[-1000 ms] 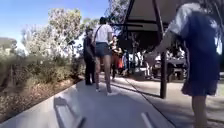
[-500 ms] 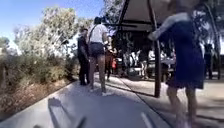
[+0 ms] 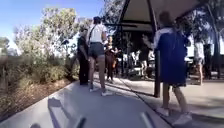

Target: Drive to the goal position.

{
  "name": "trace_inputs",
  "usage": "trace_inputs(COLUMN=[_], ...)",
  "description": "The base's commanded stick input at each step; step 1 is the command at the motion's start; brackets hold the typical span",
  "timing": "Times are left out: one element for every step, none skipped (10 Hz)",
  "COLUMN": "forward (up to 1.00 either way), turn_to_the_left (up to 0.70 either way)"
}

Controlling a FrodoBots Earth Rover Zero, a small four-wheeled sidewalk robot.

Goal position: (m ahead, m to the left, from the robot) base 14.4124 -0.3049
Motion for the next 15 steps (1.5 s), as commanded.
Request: trace_inputs(forward=[0.98,0.98,0.98,0.98,0.98,0.98,0.46,0.00,0.00,0.00,0.35,0.98,0.74,0.04,0.00], turn_to_the_left=[0.00,0.00,0.00,0.00,0.00,0.00,0.00,0.00,0.00,0.00,0.00,0.00,0.00,0.00,0.00])
